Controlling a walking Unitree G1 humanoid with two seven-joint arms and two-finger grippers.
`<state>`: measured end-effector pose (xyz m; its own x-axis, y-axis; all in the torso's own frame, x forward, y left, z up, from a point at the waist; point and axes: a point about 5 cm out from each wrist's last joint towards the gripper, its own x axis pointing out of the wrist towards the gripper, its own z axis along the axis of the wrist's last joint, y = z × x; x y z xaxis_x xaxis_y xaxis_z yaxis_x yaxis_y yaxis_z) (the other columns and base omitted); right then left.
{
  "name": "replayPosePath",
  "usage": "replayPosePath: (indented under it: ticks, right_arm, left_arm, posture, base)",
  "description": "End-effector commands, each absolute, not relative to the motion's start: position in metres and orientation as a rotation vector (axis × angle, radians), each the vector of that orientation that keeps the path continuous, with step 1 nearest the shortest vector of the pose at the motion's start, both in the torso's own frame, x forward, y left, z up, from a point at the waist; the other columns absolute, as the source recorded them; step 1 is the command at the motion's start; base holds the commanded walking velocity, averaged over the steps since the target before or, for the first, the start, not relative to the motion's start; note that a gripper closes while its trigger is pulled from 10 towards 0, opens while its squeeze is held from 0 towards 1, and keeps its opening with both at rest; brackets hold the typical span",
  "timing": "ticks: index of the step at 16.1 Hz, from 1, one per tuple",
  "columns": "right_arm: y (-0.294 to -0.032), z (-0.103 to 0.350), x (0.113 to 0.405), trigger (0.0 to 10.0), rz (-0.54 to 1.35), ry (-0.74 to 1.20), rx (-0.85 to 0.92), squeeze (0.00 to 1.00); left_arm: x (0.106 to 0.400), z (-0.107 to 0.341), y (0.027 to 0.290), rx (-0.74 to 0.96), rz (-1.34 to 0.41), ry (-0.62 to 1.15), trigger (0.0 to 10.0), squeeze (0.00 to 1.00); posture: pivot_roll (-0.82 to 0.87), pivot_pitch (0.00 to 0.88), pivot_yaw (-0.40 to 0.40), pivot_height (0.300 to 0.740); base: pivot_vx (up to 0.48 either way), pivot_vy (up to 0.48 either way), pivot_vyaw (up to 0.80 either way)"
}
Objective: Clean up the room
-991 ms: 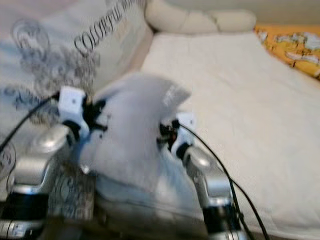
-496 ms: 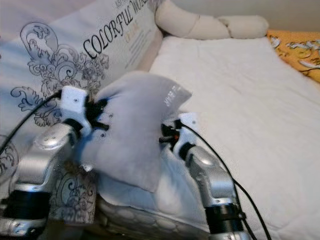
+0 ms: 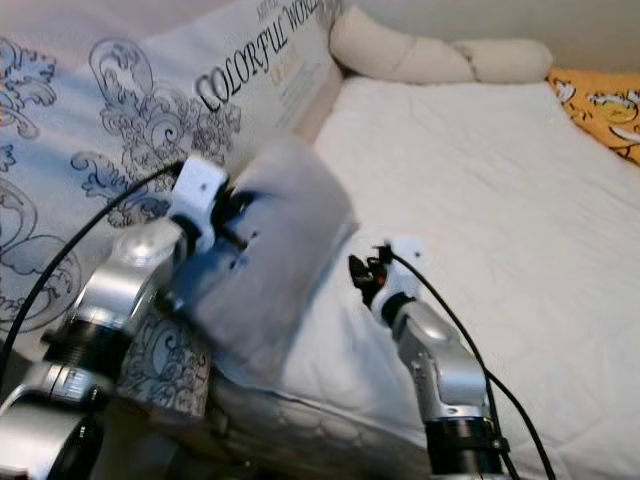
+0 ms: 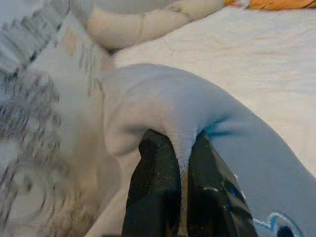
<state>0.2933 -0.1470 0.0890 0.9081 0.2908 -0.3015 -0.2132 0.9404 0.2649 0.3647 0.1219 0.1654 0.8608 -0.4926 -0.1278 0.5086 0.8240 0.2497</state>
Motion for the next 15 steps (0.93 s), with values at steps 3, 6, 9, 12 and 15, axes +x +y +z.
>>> replayPosePath:
  ticks: [3, 6, 9, 12, 15]
  right_arm:
    - [-0.155, 0.101, 0.29, 10.0, 0.32, 0.274, 0.221, 1.0]
    - [-0.162, 0.116, 0.286, 10.0, 0.412, 0.219, 0.191, 1.0]
    - [-0.177, 0.121, 0.282, 10.0, 0.422, 0.212, 0.133, 1.0]
    - [-0.184, 0.126, 0.275, 10.0, 0.445, 0.212, 0.113, 1.0]
    - [-0.181, 0.129, 0.268, 10.0, 0.518, 0.217, 0.109, 1.0]
  left_arm:
    - [0.38, 0.187, 0.101, 0.341, -0.643, -0.032, 10.0, 0.0]
    - [0.397, 0.2, 0.101, 0.379, -0.569, -0.053, 10.0, 0.0]
    - [0.412, 0.22, 0.112, 0.41, -0.409, -0.078, 10.0, 0.0]
    - [0.417, 0.22, 0.127, 0.411, -0.266, -0.065, 10.0, 0.0]
    - [0.415, 0.2, 0.133, 0.405, -0.211, -0.01, 10.0, 0.0]
  posture:
    - [-0.06, 0.0, 0.119, 0.74]
    - [-0.08, 0.0, 0.133, 0.74]
    - [-0.12, 0.0, 0.143, 0.74]
    - [-0.15, 0.0, 0.145, 0.74]
    - [-0.16, 0.0, 0.143, 0.74]
  base:
    - [0.0, 0.0, 0.0]
    - [0.0, 0.0, 0.0]
    - [0.0, 0.0, 0.0]
    - [0.0, 0.0, 0.0]
    - [0.0, 0.0, 0.0]
